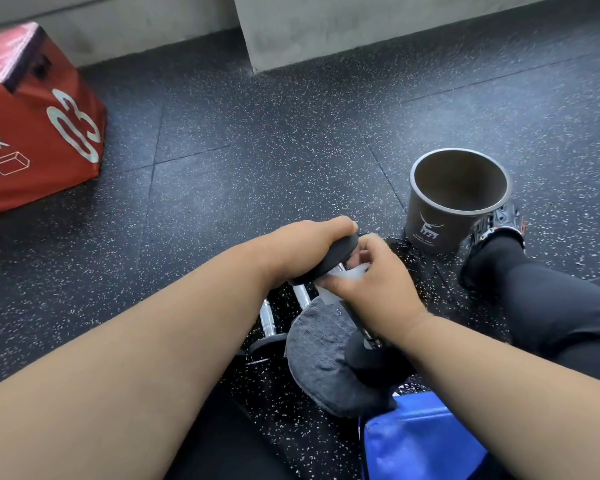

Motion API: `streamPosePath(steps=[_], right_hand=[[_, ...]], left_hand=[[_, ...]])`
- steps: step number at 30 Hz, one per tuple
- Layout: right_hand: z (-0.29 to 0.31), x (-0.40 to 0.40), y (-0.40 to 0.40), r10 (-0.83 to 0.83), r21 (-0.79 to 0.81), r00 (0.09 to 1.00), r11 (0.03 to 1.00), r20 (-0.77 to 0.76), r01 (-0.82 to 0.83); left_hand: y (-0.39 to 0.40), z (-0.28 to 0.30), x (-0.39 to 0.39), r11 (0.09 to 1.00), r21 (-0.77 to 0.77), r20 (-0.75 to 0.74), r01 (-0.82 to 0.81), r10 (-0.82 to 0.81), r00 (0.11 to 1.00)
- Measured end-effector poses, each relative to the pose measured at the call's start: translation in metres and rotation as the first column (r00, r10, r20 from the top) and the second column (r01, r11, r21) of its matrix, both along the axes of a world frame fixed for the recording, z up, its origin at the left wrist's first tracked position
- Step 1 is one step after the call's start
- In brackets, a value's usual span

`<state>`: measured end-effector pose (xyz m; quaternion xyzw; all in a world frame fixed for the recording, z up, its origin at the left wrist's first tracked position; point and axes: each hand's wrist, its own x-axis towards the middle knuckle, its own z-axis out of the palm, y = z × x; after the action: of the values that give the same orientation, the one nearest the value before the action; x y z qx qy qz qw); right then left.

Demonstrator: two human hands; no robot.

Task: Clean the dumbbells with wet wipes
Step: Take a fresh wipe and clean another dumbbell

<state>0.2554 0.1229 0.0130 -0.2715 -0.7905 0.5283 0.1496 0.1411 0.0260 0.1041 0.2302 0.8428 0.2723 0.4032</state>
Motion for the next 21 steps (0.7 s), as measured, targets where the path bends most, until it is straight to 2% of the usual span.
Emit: streamPosePath(steps=[2, 6, 11, 14, 18, 21], right_hand=[[-0.001, -0.002, 0.005, 0.044, -0.080, 0.998, 0.996, 0.046, -0.040], [0.000, 0.001, 0.016, 0.107, -0.043, 0.991, 0.994, 0.079, -0.104], [0.003, 0.004, 0.016, 0.121, 0.081, 0.988, 0.988, 0.099, -0.130], [0.010, 0.004, 0.017, 0.172, 0.004, 0.978, 0.985, 0.115, -0.174], [0.020, 0.009, 0.029, 0.320, -0.154, 0.937, 0.942, 0.140, -0.299], [0.020, 0.011, 0.037, 0.363, -0.178, 0.923, 0.924, 0.127, -0.339]], left_hand=[[0.000, -0.001, -0.001, 0.999, 0.011, -0.021, -0.030, 0.030, 0.999], [0.002, -0.003, 0.000, 0.999, 0.023, -0.031, -0.043, 0.044, 0.999], [0.002, 0.000, 0.000, 0.999, 0.027, -0.026, -0.038, 0.039, 0.999], [0.000, 0.000, 0.000, 1.000, 0.023, 0.018, -0.013, 0.013, 1.000], [-0.002, -0.001, -0.001, 0.999, 0.024, 0.002, -0.043, 0.043, 0.999], [-0.003, -0.002, -0.001, 0.999, 0.031, 0.002, -0.027, 0.026, 1.000]])
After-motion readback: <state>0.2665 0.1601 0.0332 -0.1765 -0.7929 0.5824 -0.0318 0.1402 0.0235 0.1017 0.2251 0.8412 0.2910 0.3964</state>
